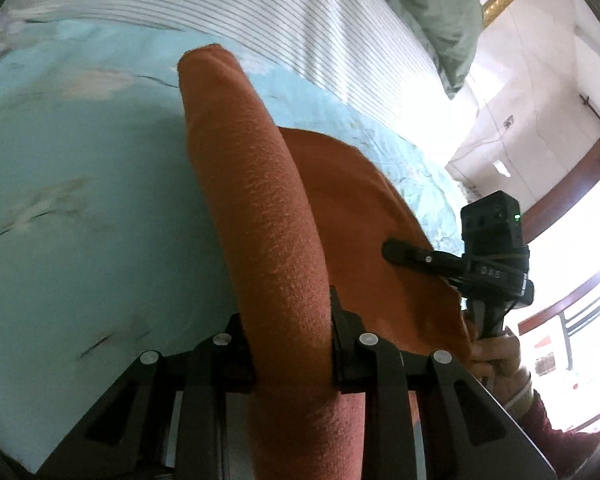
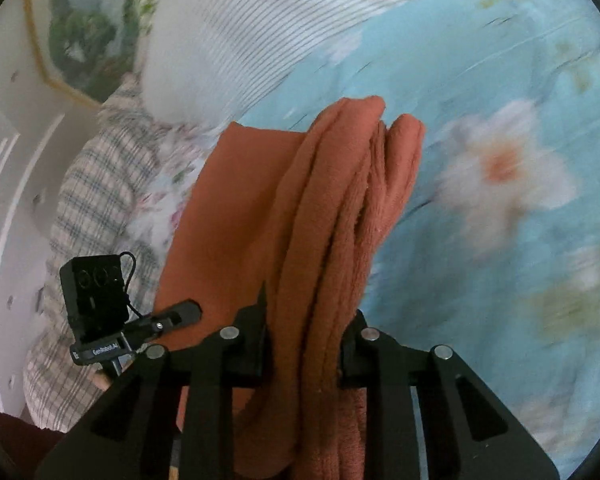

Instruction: Fold small clothes

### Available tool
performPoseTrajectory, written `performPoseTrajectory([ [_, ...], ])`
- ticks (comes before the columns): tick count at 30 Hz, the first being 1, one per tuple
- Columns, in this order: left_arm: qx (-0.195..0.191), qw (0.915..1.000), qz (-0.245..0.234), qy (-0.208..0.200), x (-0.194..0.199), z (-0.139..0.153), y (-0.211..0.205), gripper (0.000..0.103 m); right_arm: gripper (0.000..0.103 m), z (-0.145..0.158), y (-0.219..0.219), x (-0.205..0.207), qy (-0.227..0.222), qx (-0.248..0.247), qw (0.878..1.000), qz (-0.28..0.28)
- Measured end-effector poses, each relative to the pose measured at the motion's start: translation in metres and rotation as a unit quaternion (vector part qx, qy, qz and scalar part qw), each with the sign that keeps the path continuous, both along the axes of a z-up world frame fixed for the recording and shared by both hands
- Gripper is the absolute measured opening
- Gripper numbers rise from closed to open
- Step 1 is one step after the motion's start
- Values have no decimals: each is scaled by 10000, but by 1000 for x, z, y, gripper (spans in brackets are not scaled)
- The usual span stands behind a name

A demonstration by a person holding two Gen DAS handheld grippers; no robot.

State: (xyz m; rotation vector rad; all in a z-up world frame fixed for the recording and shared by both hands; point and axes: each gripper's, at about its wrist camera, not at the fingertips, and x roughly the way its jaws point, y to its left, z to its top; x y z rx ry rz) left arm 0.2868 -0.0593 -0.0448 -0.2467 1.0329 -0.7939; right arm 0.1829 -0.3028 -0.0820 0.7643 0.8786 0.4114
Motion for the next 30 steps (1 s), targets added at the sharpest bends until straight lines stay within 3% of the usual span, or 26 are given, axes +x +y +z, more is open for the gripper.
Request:
performPoseTrajectory([
  [5,113,9993,342,-46,-23,3,65,26,26,-12,57,6,-28,254,9989,403],
  [10,342,9959,789,275,-31,-32,99,29,26,-31,86,11,234,-20,9982,553],
  [12,392,9944,928,325,-31,-44,102,40,27,-33,87,10,280,-82,9982,528],
  [15,518,9925,1090,217,-34,-45,100,48,34,-30,88,8,355,-198,9982,444],
  [17,697,9907,1165,132,-36,-42,97,53,53,-28,85,5,447,-314,9980,320],
  [19,841,9888,1229,32,-42,-35,98,55,60,-22,76,-1,464,-483,9977,86],
  [23,987,9836,1476,-311,-57,-17,113,57,60,13,63,-11,2,-756,9965,-368],
  [25,853,9823,1613,-433,-63,-8,123,57,59,27,67,-7,-216,-892,9954,-288],
  [27,594,9838,1607,-527,-66,3,125,57,55,32,77,4,-246,-1020,9944,-126],
  [29,331,9870,1460,-587,-68,10,120,56,42,28,90,20,-85,-1267,9919,5],
  [30,296,9878,1407,-596,-67,12,116,56,41,23,96,28,11,-1359,9907,57],
])
